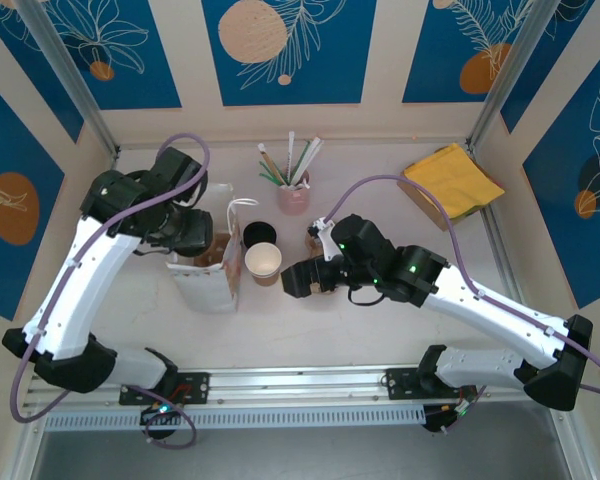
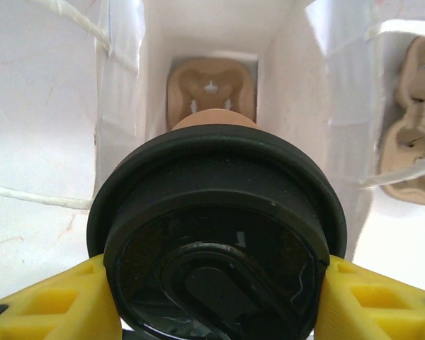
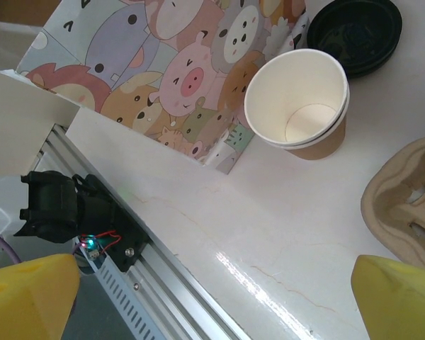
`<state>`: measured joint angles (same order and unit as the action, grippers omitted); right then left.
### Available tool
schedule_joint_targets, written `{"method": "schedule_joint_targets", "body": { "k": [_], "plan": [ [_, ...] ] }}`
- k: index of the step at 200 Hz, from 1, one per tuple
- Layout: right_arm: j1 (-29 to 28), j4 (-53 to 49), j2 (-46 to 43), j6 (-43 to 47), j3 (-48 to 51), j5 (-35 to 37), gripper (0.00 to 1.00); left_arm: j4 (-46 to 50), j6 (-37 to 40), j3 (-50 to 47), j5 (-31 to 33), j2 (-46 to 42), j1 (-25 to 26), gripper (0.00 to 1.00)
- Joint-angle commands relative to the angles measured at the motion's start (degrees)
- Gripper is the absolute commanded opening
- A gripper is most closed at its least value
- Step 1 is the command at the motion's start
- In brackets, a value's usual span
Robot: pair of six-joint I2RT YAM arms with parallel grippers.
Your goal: Pack the takeout coffee
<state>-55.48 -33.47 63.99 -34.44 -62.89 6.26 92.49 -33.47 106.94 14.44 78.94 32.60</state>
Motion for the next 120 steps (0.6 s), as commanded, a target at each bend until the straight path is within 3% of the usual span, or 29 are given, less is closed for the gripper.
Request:
{"method": "schedule_joint_targets", "body": {
  "k": [1, 120],
  "plan": [
    [0.41, -0.64, -0.44, 1.84, -1.28, 0.71, 0.99, 2.99, 1.39, -1.27, -2.07, 1.05, -1.24, 0.52],
    [8.73, 0.15, -2.89, 4.54, 1.45, -7.41, 0.99, -0.64, 2.69, -6.51, -8.28, 8.15, -4.79, 0.52]
  ]
}}
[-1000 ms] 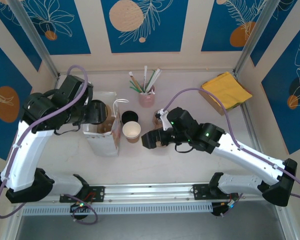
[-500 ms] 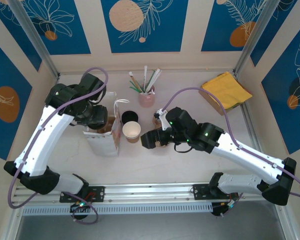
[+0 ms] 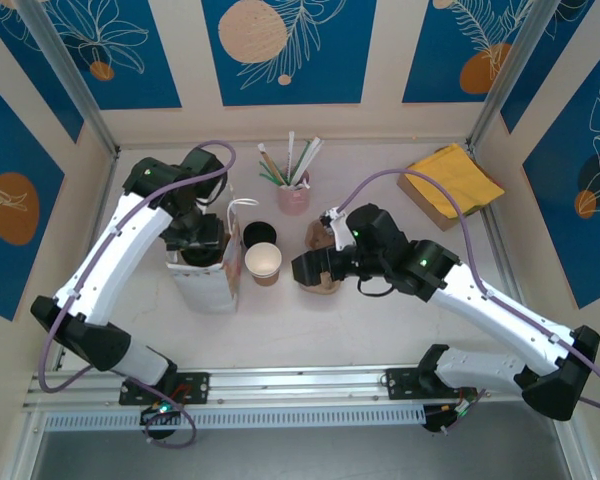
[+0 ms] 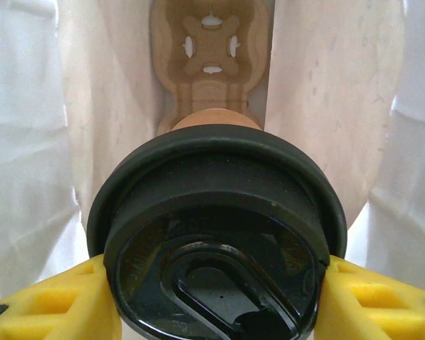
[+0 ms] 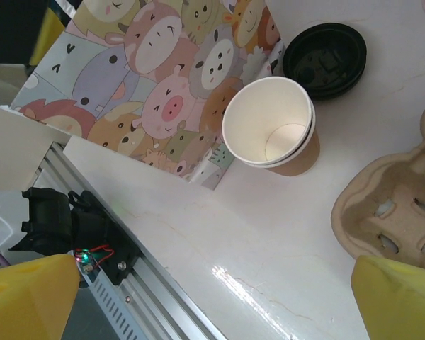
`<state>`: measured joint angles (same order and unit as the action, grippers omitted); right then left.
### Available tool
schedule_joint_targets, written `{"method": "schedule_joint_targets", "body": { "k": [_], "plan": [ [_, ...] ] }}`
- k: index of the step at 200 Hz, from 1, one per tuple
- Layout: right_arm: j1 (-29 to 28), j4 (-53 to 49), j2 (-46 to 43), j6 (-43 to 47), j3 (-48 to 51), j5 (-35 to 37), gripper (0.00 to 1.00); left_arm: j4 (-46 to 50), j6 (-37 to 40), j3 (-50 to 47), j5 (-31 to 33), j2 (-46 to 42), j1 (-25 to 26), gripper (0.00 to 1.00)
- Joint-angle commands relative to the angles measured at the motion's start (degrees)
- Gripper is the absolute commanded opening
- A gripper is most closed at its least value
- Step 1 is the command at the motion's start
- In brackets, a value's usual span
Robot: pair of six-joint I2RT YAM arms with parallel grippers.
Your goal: Pack the takeout coffee
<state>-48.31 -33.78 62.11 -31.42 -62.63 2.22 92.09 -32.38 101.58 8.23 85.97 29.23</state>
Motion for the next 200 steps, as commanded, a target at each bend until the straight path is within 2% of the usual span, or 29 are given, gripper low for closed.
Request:
{"method": "schedule_joint_targets", "body": {
  "k": [1, 107, 200],
  "plan": [
    [1.65, 0.42, -1.02, 1.53, 1.19, -3.41, 0.99, -0.25, 1.56, -1.22, -2.03, 1.21, -1.44, 0.52],
    [6.24, 0.27, -0.94, 3.04, 1.19, -7.51, 0.99, -4.22, 3.96, -8.00, -4.25, 3.76, -4.57, 0.51],
    [8.23, 0.52, 0.38, 3.25, 1.11, -9.26, 0.99, -9.96, 6.63, -14.62, -5.06, 4.45, -5.32, 0.50]
  ]
}}
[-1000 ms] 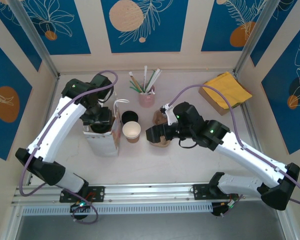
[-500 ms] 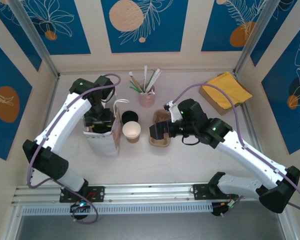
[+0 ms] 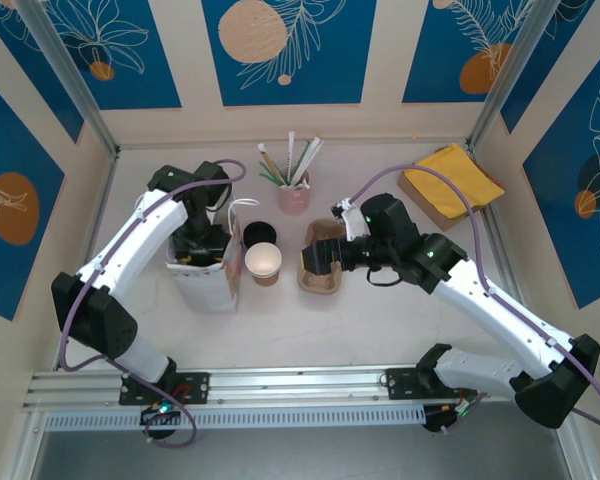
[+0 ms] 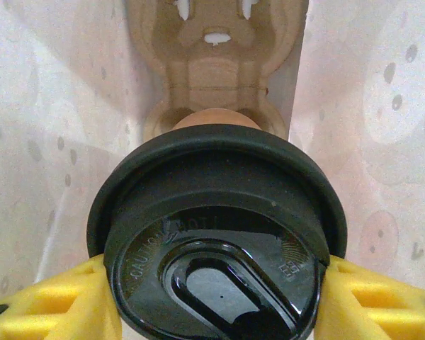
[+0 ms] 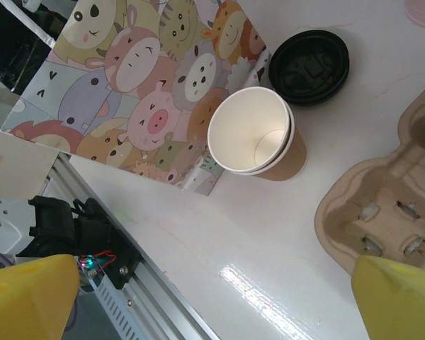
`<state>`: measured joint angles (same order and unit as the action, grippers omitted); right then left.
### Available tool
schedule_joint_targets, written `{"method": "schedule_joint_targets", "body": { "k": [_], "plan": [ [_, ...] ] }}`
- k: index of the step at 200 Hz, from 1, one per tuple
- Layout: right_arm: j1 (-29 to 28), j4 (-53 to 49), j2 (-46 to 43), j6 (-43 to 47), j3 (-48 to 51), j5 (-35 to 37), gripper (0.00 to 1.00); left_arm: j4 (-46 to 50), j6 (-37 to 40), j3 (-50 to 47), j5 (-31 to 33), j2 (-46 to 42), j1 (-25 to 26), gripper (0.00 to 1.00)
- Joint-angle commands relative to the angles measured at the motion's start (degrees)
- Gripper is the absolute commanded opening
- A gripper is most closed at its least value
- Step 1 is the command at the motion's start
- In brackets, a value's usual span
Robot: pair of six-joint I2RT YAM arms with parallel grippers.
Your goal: Pack the takeout coffee
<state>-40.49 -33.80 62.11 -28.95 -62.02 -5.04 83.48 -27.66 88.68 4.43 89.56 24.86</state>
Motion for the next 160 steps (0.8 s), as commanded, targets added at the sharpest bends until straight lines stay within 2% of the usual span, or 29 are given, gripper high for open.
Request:
{"method": "schedule_joint_targets", "body": {
  "k": [1, 160],
  "plan": [
    [0.41, 0.61, 0.38, 0.80, 0.45, -2.00, 0.99, -1.37, 1.91, -1.74, -1.26, 0.83, -0.95, 0.50],
    [1.29, 0.49, 1.70, 0.89, -0.27, -2.61, 0.99, -6.23, 2.47, -9.58, -2.32, 0.65, -2.00, 0.50]
  ]
}}
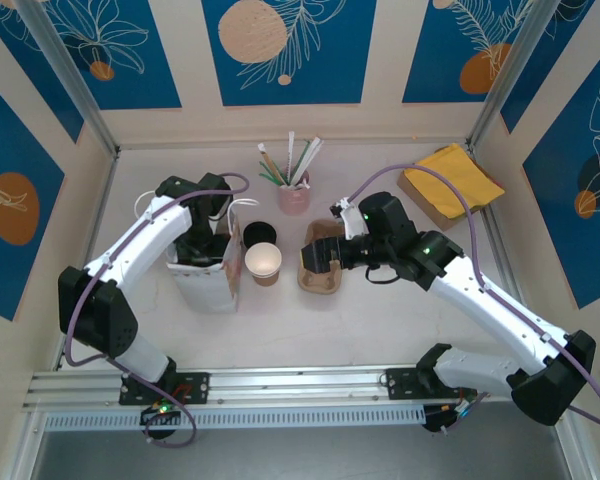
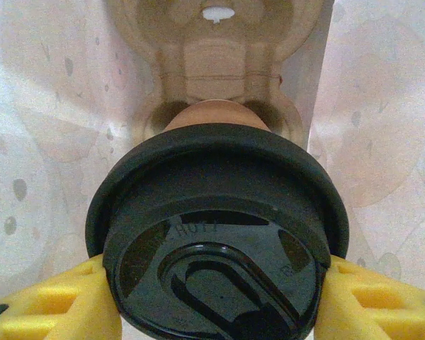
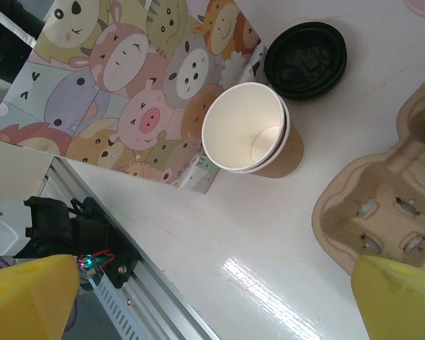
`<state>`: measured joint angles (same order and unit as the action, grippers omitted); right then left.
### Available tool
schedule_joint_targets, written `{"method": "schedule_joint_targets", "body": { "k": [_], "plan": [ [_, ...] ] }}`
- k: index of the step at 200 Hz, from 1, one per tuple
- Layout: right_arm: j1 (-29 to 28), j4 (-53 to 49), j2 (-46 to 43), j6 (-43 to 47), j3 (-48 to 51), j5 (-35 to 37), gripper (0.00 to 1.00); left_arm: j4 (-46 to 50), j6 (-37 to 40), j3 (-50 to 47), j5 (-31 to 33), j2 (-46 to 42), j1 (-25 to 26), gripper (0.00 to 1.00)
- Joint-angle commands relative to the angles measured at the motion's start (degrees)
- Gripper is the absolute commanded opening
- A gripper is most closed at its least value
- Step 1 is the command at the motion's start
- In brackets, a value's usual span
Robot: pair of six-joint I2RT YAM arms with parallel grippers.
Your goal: Pack the takeout coffee
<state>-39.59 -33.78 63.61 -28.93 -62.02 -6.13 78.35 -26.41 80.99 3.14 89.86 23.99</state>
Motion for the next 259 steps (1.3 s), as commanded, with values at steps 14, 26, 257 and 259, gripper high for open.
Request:
{"method": "schedule_joint_targets", "body": {
  "k": [14, 26, 257, 259],
  "plan": [
    [0.38, 0.46, 0.50, 1.02, -0.53, -1.65, 0.99, -1.09, 1.20, -1.91, -1.00, 0.09, -1.14, 0.50],
    [0.42, 0.20, 0.81, 1.15, -0.90, -1.63, 0.99, -0.92, 1.04, -1.89, -1.11, -0.03, -1.17, 0.50],
    [0.39, 1.14, 2.92, 0.53, -1.52, -2.55, 0.99, 3.48, 0.66, -0.40, -1.37, -1.69, -1.09, 0.50],
    [0.39, 1.16, 2.92, 0.47, -1.53, -2.56, 0.99, 3.44, 0.66, -0.40, -1.38, -1.70, -1.13, 0.50]
  ]
}}
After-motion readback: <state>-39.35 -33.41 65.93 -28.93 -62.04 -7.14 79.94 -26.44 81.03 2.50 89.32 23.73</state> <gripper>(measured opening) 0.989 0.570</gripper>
